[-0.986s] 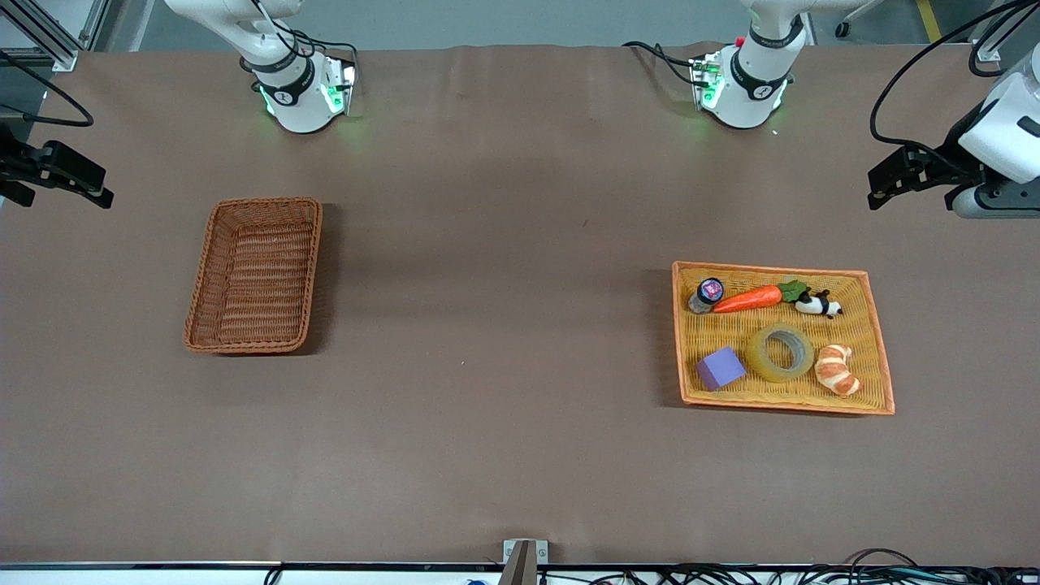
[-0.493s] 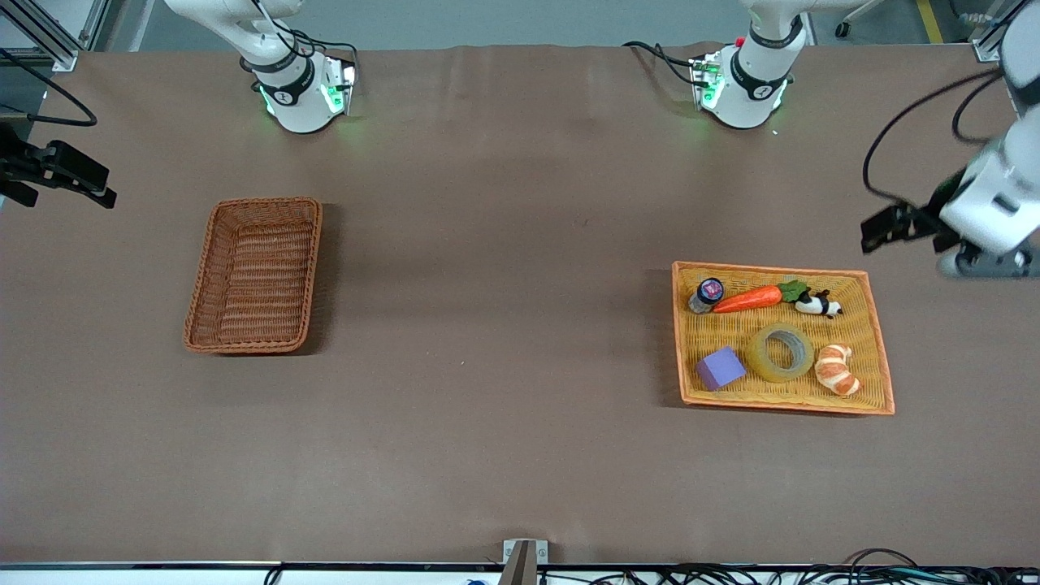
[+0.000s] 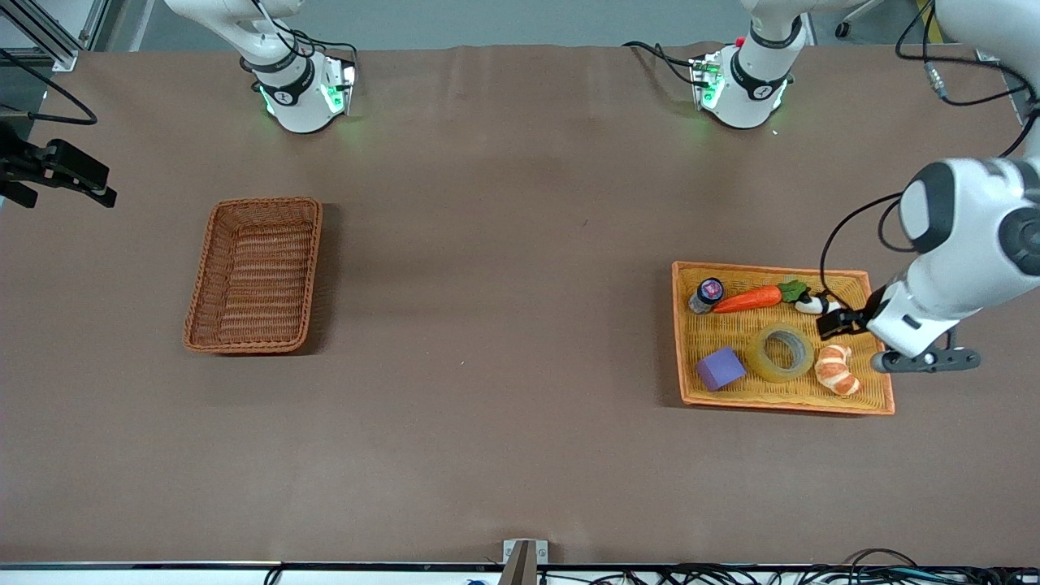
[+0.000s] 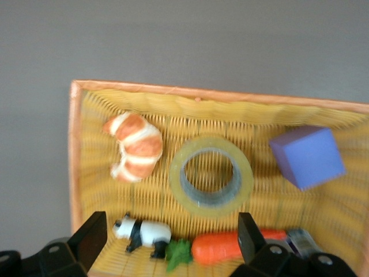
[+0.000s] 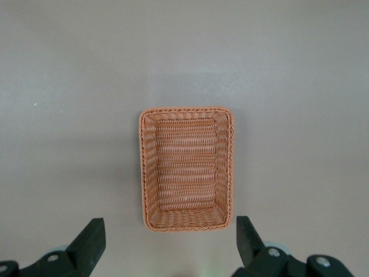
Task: Move tape to another basket
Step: 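Reach the left gripper over the tape roll in the yellow tray, then lower the left gripper into the tape roll and close on its rim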
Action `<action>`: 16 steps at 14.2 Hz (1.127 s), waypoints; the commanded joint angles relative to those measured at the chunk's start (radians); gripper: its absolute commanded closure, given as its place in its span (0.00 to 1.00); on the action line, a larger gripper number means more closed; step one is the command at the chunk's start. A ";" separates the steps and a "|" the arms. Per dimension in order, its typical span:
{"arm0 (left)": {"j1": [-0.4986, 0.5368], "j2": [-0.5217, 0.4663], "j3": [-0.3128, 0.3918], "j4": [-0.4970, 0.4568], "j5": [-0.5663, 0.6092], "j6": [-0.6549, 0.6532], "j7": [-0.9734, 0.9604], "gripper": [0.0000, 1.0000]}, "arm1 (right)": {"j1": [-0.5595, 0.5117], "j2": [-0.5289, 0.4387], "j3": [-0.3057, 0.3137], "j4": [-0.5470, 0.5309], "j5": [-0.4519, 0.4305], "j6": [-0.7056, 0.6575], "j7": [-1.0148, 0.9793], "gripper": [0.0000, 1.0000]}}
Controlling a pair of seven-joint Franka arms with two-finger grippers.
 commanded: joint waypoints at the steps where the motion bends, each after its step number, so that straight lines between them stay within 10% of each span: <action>1: 0.031 0.083 -0.004 -0.033 0.020 0.127 -0.013 0.00 | -0.006 -0.008 -0.002 -0.006 0.009 -0.002 -0.019 0.00; 6: 0.031 0.161 -0.005 -0.033 0.021 0.149 0.000 0.19 | -0.005 -0.007 -0.002 -0.006 0.019 0.003 -0.008 0.00; 14: 0.015 0.206 -0.008 -0.015 0.020 0.143 -0.013 0.96 | -0.005 -0.007 -0.002 -0.006 0.020 0.003 -0.008 0.00; 16: 0.023 0.183 -0.014 0.026 0.020 0.141 0.002 1.00 | -0.006 -0.005 -0.002 -0.006 0.020 0.003 -0.008 0.00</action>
